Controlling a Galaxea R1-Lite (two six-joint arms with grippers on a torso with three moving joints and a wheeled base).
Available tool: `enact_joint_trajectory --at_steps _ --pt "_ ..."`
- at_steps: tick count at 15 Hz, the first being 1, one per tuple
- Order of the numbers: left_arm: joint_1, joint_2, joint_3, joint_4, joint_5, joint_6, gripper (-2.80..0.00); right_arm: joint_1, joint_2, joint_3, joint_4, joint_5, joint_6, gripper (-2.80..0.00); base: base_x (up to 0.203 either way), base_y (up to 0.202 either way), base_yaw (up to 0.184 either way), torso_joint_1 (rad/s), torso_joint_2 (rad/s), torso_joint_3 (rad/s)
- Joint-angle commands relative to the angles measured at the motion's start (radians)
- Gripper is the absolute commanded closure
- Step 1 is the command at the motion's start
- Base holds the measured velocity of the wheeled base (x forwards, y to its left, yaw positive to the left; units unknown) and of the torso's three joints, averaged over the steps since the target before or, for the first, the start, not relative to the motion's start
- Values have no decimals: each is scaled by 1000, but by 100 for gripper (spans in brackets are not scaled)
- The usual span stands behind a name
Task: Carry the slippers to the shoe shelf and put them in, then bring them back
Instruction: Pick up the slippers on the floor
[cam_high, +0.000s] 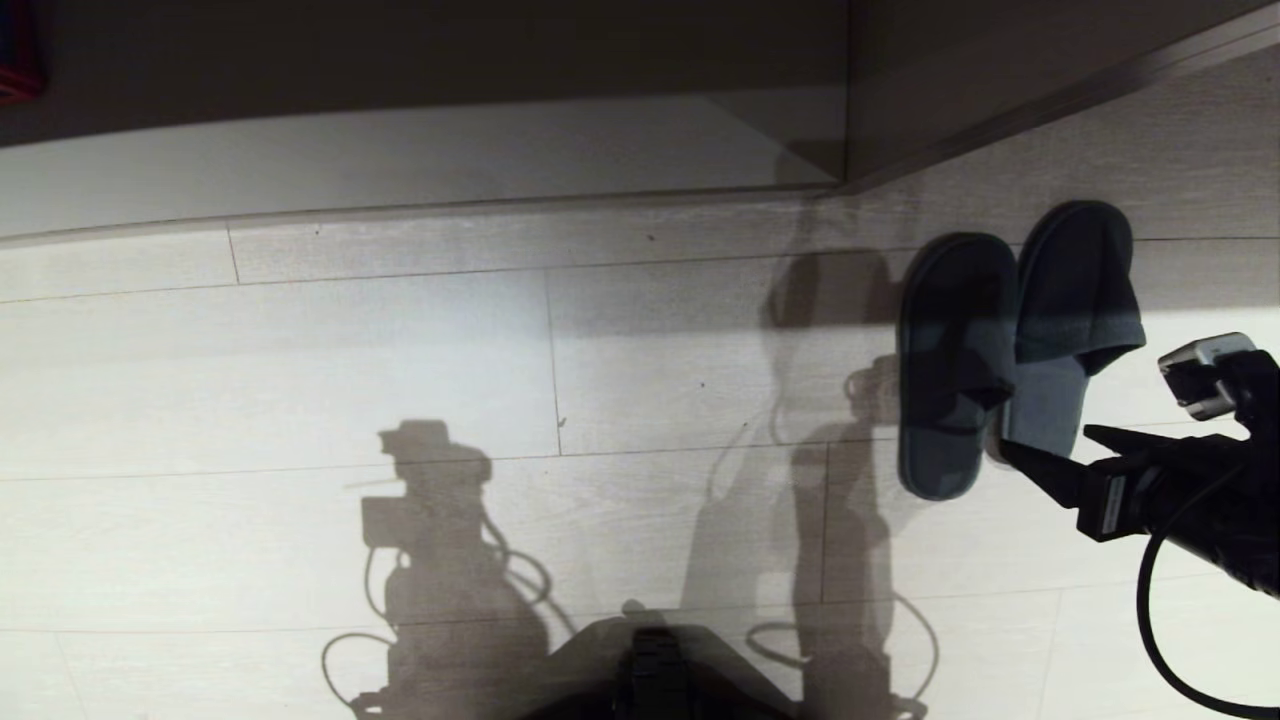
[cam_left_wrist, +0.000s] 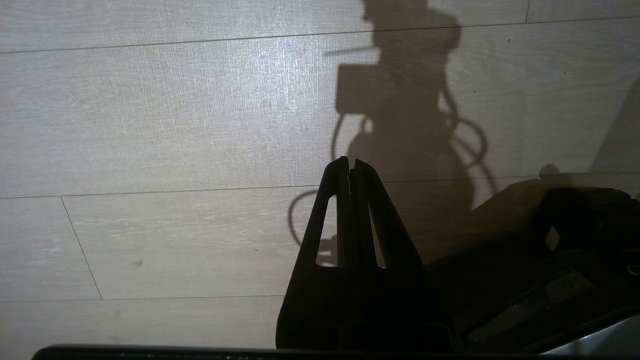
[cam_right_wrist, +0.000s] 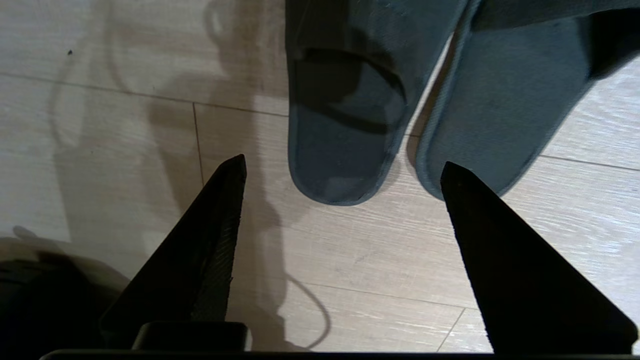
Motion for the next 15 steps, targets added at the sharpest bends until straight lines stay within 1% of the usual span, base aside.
enact_joint_trajectory --at_steps 1,3,4,6,9,11,13,15 --pt "2 0 0 0 0 -1 0 -3 58 -4 -13 7 -16 -280 0 0 0 0 0 0" --pt "2 0 0 -1 0 -2 0 -14 68 -7 -33 1 -65 -280 0 0 0 0 0 0" --pt "0 0 0 0 0 -2 0 -18 70 0 -63 -9 -74 -280 0 0 0 0 0 0" --pt "0 0 0 0 0 -2 0 -18 80 8 -105 -73 -78 -280 0 0 0 0 0 0" --pt "0 0 0 0 0 -2 0 -18 114 15 -175 -137 -113 -280 0 0 0 0 0 0" --pt "0 0 0 0 0 -2 0 -18 160 37 -240 -159 -117 -280 0 0 0 0 0 0" --pt "1 0 0 -1 0 -2 0 -20 219 66 -347 -166 -115 -280 0 0 0 0 0 0" --pt "0 0 0 0 0 -2 0 -21 296 67 -446 -195 -108 -280 0 0 0 0 0 0"
